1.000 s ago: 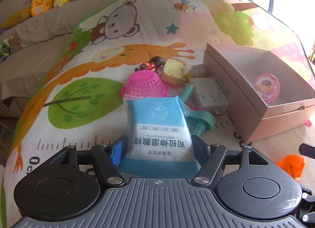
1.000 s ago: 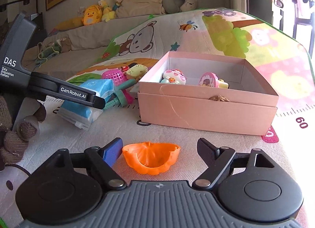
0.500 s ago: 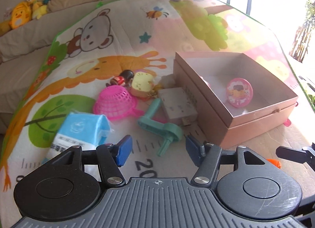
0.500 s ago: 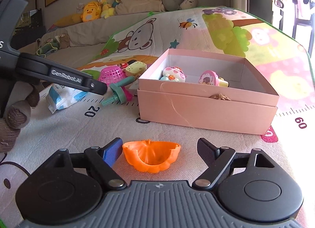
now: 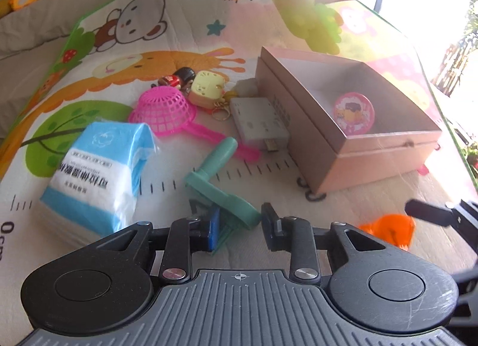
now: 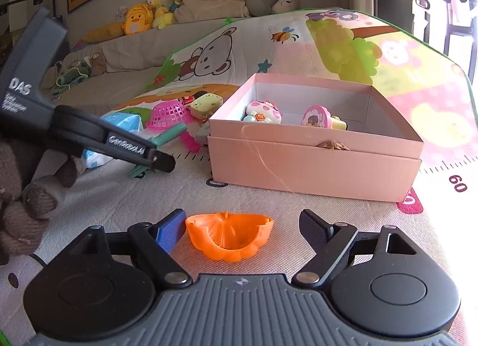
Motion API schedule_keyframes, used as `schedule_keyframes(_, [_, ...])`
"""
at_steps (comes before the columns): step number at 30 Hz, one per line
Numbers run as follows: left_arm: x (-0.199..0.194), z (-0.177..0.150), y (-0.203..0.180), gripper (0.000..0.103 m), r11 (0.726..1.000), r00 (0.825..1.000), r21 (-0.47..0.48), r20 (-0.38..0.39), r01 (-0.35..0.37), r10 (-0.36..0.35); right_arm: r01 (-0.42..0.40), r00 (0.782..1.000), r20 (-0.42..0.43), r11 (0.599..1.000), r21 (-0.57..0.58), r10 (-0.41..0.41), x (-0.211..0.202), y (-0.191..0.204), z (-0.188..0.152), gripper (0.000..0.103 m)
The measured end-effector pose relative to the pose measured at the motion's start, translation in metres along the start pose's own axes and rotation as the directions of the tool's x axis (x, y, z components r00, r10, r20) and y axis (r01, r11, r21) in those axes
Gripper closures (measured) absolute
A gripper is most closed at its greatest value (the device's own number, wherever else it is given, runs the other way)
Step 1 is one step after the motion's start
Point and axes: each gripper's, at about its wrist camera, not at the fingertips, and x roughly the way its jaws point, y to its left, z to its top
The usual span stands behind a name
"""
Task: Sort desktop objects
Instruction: 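Grasp the teal crank toy with the left gripper while the right gripper holds the pumpkin cup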
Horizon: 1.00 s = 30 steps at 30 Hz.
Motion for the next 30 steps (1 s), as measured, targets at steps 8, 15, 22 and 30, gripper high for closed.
schedule_keyframes(8, [-0.062, -0.064, 0.002, 0.06, 0.996, 0.998, 0.076, 0.023, 0.053, -0.055, 0.025, 0.999, -0.029, 0.998, -0.049, -0.026, 0.004, 0.009, 0.0, 0.019])
schedule_keyframes(15, [-0.067, -0.068, 0.02, 0.038, 0.984, 0.986, 0.082, 0.076, -0.156, 0.15, 0.05, 0.996, -0.068, 0.995, -0.088, -0.056, 0.006, 0.019, -0.003, 0.019])
schedule_keyframes(22, [-0.059, -0.064, 0.014, 0.029, 0.992, 0.99, 0.037, 0.076, -0.124, 0.121, 0.046, 0.996, -0.077, 0.995, -0.085, -0.053, 0.008, 0.019, -0.002, 0.019])
schedule_keyframes(30, [-0.04, -0.05, 0.007, 0.033, 0.99, 0.987, 0.046, 0.088, -0.136, 0.132, 0.031, 0.995, -0.091, 0.998, -0.062, -0.037, 0.01, 0.016, -0.001, 0.019])
